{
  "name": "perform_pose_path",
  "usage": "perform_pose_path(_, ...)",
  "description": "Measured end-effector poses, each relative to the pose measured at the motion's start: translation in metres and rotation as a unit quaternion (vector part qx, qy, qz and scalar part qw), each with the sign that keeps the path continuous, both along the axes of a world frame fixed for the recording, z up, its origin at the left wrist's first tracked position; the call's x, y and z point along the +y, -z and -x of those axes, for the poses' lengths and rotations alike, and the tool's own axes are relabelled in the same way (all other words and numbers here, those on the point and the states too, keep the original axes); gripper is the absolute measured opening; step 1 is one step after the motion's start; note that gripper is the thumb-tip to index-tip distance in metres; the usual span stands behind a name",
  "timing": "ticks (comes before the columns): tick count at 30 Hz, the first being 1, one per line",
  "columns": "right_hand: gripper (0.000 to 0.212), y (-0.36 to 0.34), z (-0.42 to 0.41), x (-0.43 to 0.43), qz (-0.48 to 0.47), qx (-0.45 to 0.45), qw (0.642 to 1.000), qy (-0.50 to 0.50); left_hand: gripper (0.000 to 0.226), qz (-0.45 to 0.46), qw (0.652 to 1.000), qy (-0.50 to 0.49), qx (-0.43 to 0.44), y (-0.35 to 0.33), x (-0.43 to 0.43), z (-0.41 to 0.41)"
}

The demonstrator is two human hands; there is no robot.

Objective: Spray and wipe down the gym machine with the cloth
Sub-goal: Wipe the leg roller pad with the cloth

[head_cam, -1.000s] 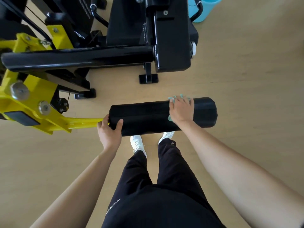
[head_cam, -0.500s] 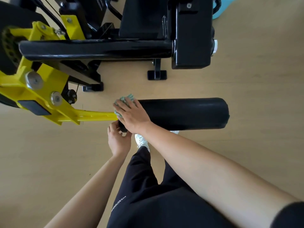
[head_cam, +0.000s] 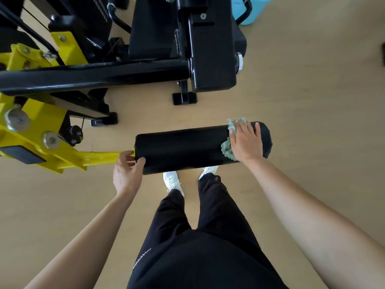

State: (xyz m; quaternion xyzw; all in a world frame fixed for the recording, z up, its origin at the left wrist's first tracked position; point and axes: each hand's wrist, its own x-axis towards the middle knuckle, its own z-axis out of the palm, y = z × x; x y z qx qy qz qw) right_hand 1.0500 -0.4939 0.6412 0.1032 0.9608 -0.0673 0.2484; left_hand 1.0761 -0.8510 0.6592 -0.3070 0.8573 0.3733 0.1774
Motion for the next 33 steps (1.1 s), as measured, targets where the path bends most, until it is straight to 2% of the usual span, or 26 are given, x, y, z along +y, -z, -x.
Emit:
perform_pose_path(4, 0.055, 0.007, 0.005, 0.028, -0.021, 0.018, 0.996, 0.080, 0.070, 0.002, 0.999, 0.044, -0.016, 0.013, 0.006, 0.030)
perform_pose_path(9, 0.053, 0.014, 0.010, 0.023, -0.029, 0.014, 0.994, 0.109, 0.064, 0.008, 1.000, 0.030, -0.007, 0.019, 0.012, 0.032)
perform_pose_path(13, 0.053, 0.012, 0.015, -0.011, -0.003, 0.001, 0.999, 0.047, 0.065, 0.002, 1.000, 0.008, 0.017, 0.015, 0.015, 0.013)
perform_pose_path(17, 0.052, 0.011, 0.023, -0.076, 0.057, 0.005, 0.997, -0.060, 0.064, 0.013, 1.000, 0.008, 0.024, 0.011, 0.016, 0.000)
perform_pose_path(22, 0.052, 0.004, 0.030, -0.177, 0.121, 0.005, 0.976, -0.183, 0.058, 0.006, 1.000, 0.003, 0.017, 0.012, 0.010, -0.013)
perform_pose_path(25, 0.059, 0.002, 0.025, -0.220, 0.120, -0.004, 0.959, -0.256, 0.052, 0.004, 1.000, -0.003, 0.002, 0.015, 0.005, -0.020)
perform_pose_path(30, 0.060, 0.002, 0.021, -0.218, 0.108, -0.002, 0.944, -0.311, 0.043, 0.001, 1.000, 0.001, -0.016, 0.016, 0.000, -0.025)
perform_pose_path(33, 0.061, -0.002, 0.022, -0.182, 0.089, -0.013, 0.959, -0.268, 0.038, -0.006, 0.999, 0.013, -0.035, 0.015, -0.007, -0.023)
